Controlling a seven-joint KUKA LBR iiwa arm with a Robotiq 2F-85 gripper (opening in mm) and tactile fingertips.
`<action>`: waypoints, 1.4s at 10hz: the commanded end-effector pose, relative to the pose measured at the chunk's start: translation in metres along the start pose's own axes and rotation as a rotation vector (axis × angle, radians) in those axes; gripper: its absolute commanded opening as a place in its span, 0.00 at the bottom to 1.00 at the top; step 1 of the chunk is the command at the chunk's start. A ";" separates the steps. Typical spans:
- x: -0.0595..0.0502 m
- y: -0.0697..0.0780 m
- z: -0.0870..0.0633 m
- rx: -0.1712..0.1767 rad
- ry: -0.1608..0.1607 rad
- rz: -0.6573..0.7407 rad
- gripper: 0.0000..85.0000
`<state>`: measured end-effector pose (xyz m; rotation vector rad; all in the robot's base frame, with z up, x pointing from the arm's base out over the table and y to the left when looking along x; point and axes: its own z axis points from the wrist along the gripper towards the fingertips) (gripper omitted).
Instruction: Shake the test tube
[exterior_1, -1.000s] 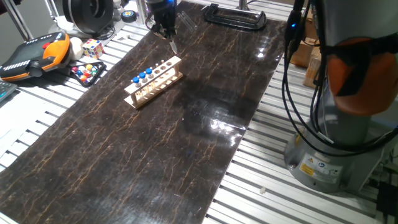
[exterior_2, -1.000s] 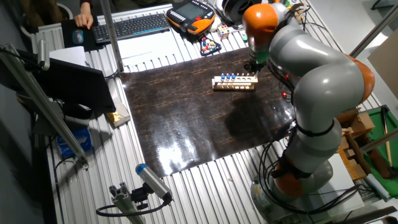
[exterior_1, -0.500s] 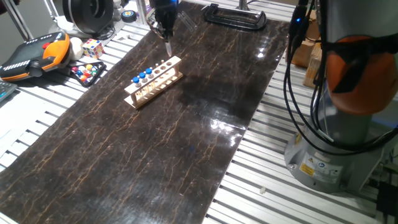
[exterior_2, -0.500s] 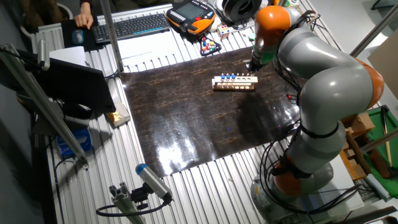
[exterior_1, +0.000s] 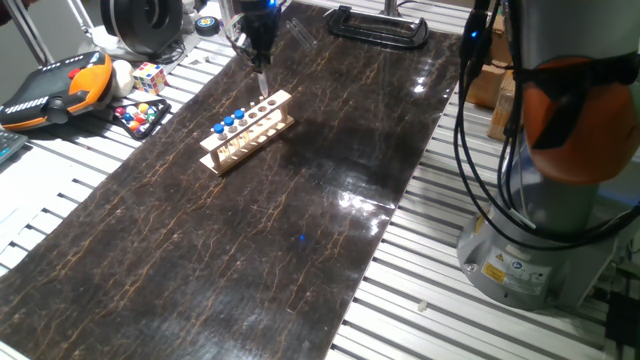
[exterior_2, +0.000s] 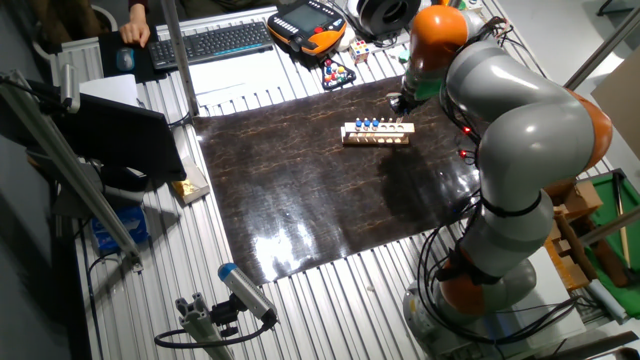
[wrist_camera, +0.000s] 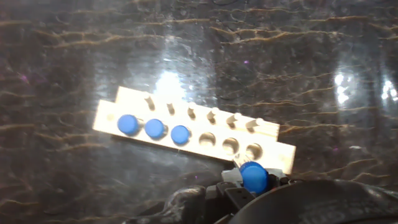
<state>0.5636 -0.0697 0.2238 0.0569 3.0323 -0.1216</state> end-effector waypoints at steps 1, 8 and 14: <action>-0.001 0.002 0.002 -0.013 0.002 0.008 0.01; -0.005 0.009 0.010 -0.019 0.010 0.007 0.01; -0.010 0.019 0.022 -0.047 0.010 0.019 0.01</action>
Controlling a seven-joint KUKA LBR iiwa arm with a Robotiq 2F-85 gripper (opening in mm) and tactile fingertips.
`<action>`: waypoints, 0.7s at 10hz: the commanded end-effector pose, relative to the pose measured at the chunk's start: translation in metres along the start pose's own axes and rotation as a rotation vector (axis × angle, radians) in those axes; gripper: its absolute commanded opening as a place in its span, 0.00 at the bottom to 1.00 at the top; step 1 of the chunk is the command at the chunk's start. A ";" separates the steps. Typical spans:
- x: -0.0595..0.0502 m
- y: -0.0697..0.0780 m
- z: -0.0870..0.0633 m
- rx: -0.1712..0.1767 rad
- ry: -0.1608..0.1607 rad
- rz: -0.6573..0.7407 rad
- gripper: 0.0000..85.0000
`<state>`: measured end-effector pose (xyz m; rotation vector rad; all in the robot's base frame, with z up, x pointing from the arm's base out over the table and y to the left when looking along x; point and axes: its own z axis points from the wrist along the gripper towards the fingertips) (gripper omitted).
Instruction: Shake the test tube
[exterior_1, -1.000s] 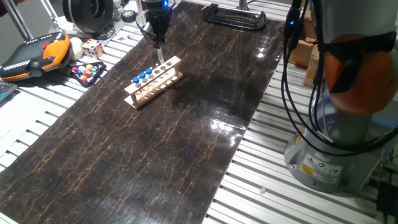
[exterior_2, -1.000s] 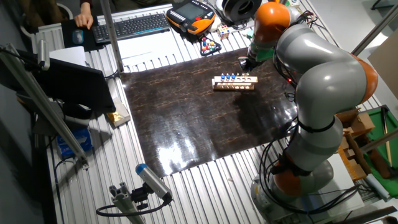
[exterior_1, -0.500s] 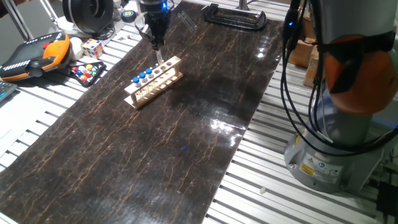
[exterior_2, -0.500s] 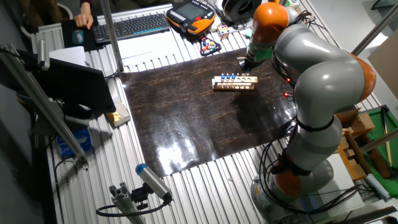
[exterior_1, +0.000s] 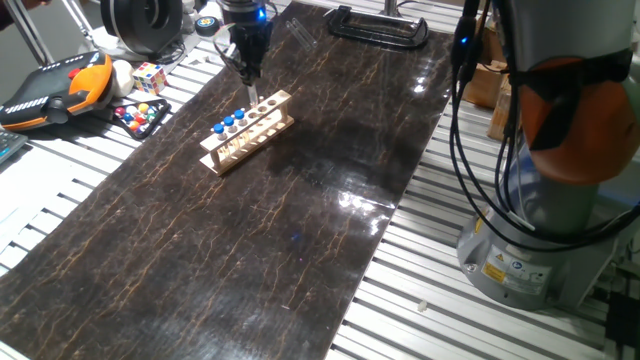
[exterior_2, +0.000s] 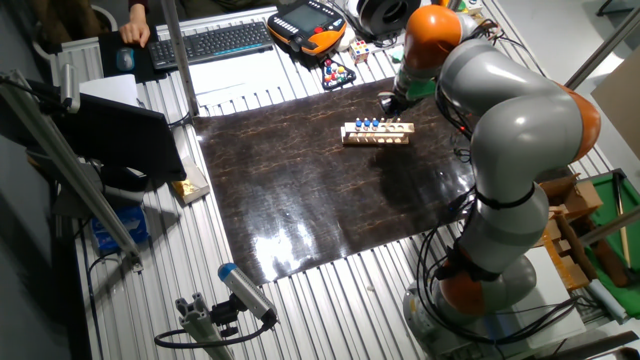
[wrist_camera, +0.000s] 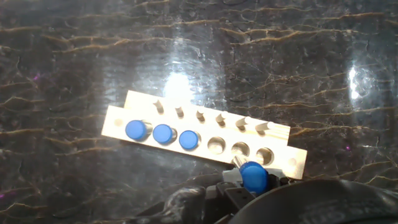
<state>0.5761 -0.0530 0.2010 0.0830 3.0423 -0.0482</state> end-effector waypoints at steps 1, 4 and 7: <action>0.000 0.001 0.001 -0.003 -0.002 0.000 0.01; -0.001 0.002 0.004 -0.004 -0.002 -0.001 0.01; -0.004 0.002 0.010 -0.004 -0.005 -0.007 0.01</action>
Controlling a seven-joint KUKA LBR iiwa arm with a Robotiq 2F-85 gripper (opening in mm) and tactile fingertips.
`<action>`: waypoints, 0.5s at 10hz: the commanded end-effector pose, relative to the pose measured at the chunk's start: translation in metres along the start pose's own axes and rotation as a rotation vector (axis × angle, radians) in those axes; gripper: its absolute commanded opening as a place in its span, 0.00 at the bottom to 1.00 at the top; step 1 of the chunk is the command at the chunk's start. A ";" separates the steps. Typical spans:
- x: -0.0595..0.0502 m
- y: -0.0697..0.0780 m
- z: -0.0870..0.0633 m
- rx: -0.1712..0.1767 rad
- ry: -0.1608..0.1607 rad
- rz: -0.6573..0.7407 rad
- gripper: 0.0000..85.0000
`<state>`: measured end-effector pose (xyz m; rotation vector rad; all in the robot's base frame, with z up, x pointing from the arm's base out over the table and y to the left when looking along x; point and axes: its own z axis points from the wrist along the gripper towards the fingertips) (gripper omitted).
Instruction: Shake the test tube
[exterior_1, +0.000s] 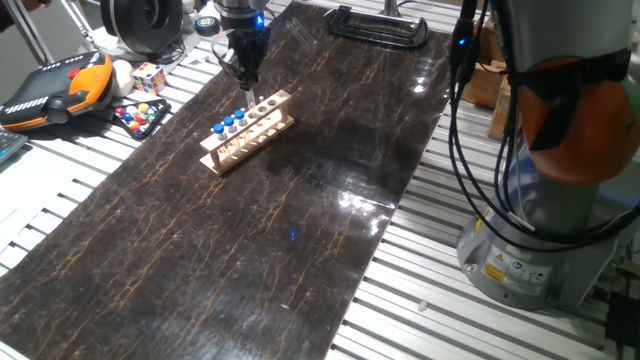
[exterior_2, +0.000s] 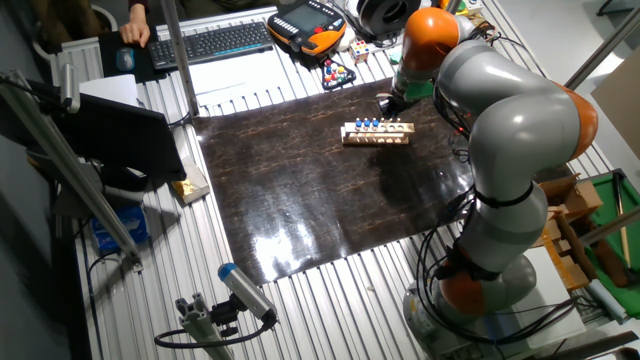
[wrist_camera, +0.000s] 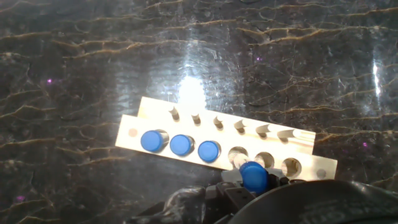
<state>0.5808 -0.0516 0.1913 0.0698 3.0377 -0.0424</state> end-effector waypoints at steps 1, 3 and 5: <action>0.000 0.000 0.002 0.000 -0.003 -0.002 0.01; -0.002 -0.001 0.007 0.000 -0.006 -0.007 0.01; -0.002 -0.001 0.011 -0.005 -0.009 -0.006 0.01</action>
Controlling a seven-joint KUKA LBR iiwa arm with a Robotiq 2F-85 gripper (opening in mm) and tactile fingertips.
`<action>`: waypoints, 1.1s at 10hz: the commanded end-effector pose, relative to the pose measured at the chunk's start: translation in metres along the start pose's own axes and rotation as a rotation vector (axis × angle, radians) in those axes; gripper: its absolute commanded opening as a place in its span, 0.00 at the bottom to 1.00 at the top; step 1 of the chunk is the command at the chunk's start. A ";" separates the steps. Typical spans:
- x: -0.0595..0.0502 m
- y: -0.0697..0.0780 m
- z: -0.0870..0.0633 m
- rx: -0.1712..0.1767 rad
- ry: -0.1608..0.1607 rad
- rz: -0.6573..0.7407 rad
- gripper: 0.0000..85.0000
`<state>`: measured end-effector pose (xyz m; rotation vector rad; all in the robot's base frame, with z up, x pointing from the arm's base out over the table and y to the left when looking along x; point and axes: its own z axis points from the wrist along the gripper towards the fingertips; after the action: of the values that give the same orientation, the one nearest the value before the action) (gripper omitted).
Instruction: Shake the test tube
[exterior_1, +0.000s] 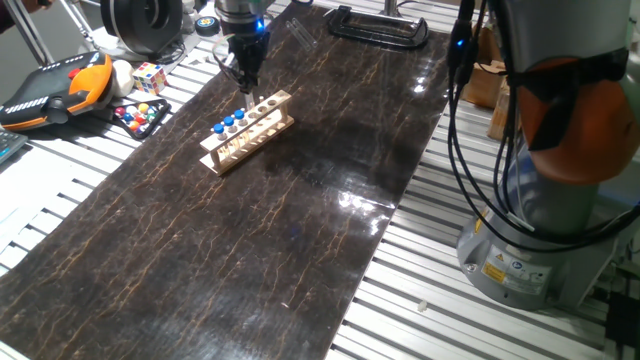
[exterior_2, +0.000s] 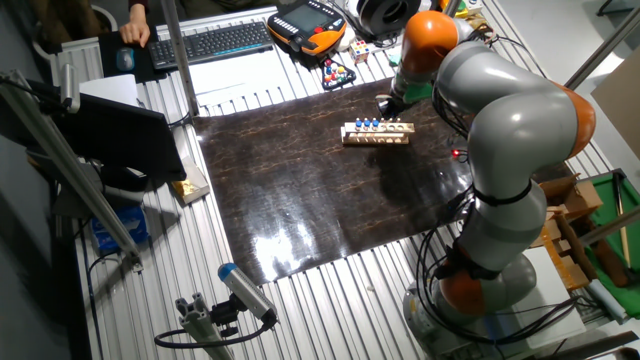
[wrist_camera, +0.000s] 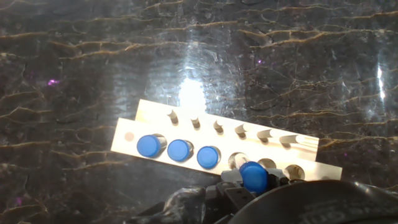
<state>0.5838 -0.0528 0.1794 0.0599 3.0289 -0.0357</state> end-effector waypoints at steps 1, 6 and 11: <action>0.001 0.001 0.003 0.000 -0.004 0.001 0.01; 0.001 -0.001 0.018 -0.014 -0.011 -0.002 0.01; 0.008 0.000 0.035 -0.015 0.006 0.006 0.01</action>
<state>0.5802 -0.0531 0.1434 0.0682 3.0347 -0.0110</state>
